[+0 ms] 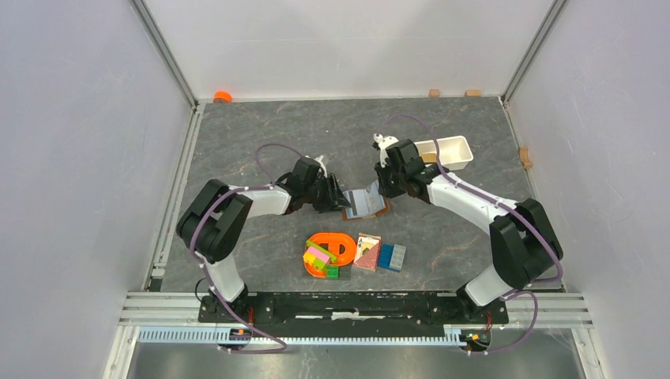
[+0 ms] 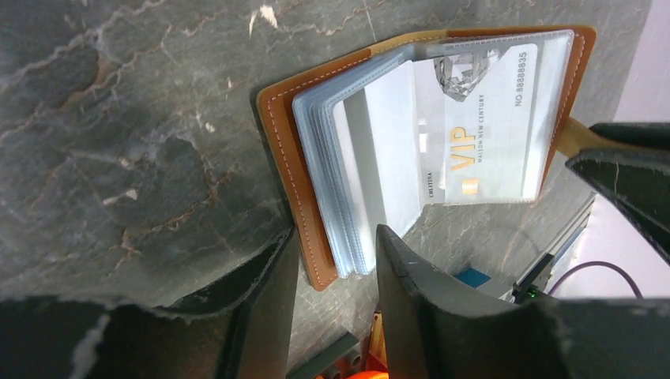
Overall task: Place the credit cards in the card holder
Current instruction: Close the card holder at the center of the board.
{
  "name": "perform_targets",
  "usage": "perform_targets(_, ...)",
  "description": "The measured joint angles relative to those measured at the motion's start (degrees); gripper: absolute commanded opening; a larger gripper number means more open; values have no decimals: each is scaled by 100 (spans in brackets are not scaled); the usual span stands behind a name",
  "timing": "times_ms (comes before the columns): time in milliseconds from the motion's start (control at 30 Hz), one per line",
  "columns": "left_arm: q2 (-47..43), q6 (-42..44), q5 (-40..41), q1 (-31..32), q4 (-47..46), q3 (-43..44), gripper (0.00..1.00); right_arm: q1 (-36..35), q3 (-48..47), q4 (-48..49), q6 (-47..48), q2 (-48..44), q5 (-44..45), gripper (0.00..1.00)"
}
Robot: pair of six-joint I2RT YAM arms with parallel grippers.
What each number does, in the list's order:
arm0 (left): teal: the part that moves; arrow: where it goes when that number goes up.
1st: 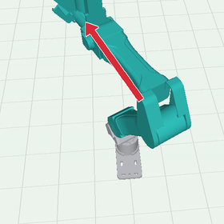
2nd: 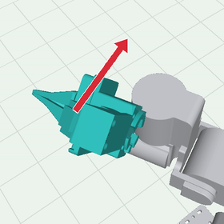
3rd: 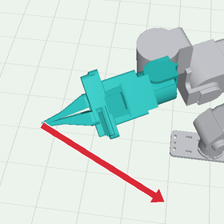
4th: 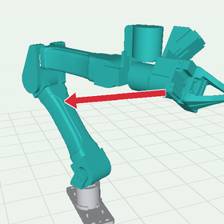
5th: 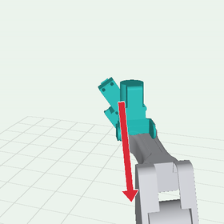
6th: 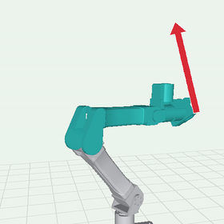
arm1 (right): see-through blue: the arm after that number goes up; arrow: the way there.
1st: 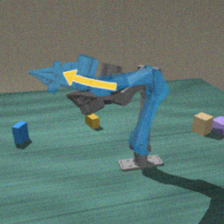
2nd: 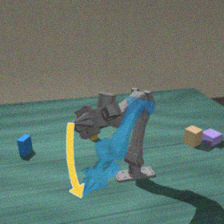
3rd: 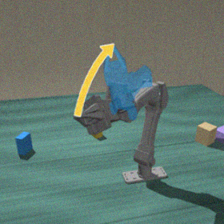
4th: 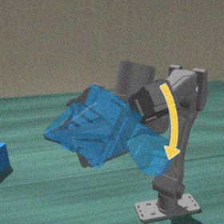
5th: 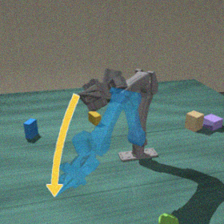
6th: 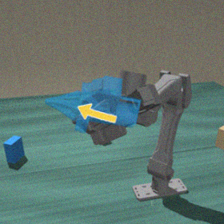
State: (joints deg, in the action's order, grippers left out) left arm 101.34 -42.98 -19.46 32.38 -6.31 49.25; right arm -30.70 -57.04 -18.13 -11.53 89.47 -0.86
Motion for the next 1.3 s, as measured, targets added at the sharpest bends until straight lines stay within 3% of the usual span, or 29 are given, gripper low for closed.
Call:
perform_targets(300,372,-136,-417,-15,-905,-72,41,-619,-313,216,-275,144,-216,0)
perform_targets(533,238,-153,-459,-76,-1161,-337,49,-800,-315,391,-433,728,-411,0)
perform_targets(567,160,-153,-442,-94,-1143,-413,50,-800,-315,409,-459,802,-452,4)
perform_targets(700,-271,-114,-229,-157,-848,-680,55,-828,-315,457,-498,935,-601,41)
perform_targets(900,-942,-83,17,-177,-400,-772,62,-831,-332,350,-378,780,-765,76)
perform_targets(1100,-1145,-107,20,-131,-304,-671,65,-678,-466,33,-81,103,-737,79)
perform_targets(1300,-1095,-227,168,107,-317,-452,66,177,-339,127,98,-308,-1032,71)
